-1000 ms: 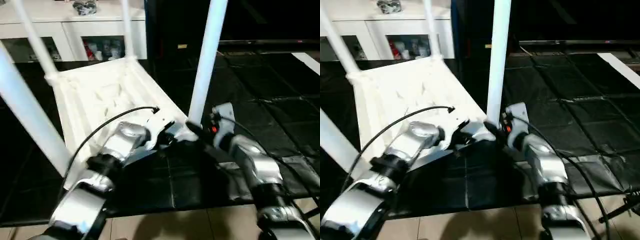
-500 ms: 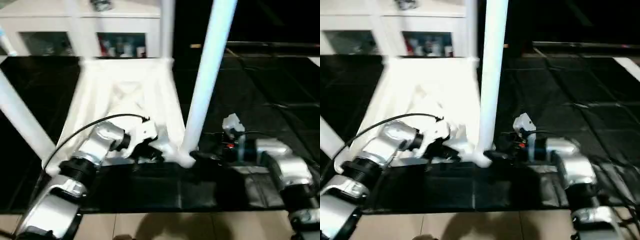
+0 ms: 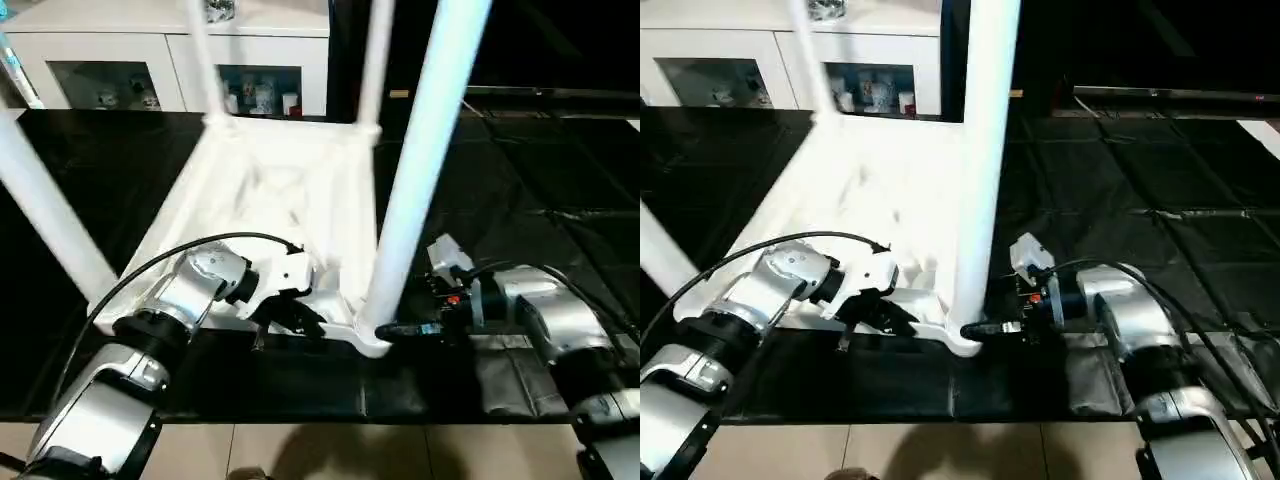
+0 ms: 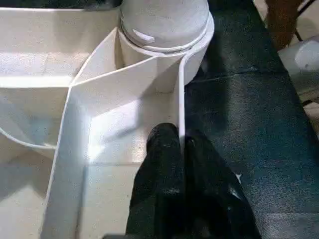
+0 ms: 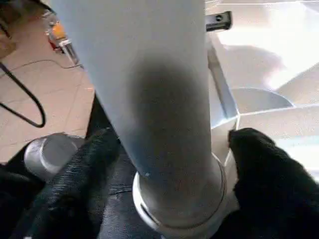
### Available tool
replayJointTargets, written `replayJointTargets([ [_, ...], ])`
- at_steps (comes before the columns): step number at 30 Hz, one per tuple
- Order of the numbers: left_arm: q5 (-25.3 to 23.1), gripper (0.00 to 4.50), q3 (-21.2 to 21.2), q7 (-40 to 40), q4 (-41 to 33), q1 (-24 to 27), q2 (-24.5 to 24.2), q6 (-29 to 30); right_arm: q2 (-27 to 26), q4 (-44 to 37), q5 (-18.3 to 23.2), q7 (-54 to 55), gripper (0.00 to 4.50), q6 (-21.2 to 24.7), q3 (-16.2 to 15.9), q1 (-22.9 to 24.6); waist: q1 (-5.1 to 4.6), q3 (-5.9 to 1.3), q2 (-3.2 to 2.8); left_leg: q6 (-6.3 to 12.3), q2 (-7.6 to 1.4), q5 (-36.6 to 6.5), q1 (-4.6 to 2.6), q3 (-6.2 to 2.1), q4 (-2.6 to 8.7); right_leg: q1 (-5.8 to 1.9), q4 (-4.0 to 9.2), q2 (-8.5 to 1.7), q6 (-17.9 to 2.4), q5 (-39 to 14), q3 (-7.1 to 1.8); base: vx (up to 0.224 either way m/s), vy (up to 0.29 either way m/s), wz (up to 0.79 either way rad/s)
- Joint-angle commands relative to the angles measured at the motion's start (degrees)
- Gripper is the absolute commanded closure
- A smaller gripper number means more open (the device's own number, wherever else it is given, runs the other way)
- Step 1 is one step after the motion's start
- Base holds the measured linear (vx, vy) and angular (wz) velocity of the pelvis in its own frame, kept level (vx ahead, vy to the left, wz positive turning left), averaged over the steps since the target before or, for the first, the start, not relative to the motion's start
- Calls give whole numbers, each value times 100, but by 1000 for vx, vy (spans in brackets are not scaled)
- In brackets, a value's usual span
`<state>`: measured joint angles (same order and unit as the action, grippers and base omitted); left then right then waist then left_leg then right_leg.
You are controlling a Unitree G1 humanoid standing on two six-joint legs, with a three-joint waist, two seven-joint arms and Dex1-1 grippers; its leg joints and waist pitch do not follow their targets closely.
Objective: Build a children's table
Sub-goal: Rotate leg to tighten
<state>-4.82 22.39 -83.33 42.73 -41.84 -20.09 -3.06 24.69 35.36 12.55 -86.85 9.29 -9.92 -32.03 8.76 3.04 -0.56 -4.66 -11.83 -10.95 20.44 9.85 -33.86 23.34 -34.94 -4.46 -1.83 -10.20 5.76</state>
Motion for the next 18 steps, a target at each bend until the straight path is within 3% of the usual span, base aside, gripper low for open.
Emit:
replayJointTargets([
  [1,-84,450,191,-252,4,-177,26,-147,-20,118,-58,-112,120,-72,-64,-169,-47,-432,44,454,-175,-633,-14,-5,331,-361,366,-421,-1266,-848,-312,0,0,0],
  [13,-96,450,93,-16,307,-283,114,-34,-126,261,56,-304,211,-26,-80,-224,-55,-424,31,433,-180,-706,-18,-11,334,-367,380,-426,-1265,-976,-309,0,0,0],
  [18,72,450,-247,613,422,-316,351,569,-386,47,68,592,234,309,98,-8,-76,-399,35,338,-165,-803,-24,-8,354,-369,427,-422,-1138,-1308,-305,0,0,0],
])
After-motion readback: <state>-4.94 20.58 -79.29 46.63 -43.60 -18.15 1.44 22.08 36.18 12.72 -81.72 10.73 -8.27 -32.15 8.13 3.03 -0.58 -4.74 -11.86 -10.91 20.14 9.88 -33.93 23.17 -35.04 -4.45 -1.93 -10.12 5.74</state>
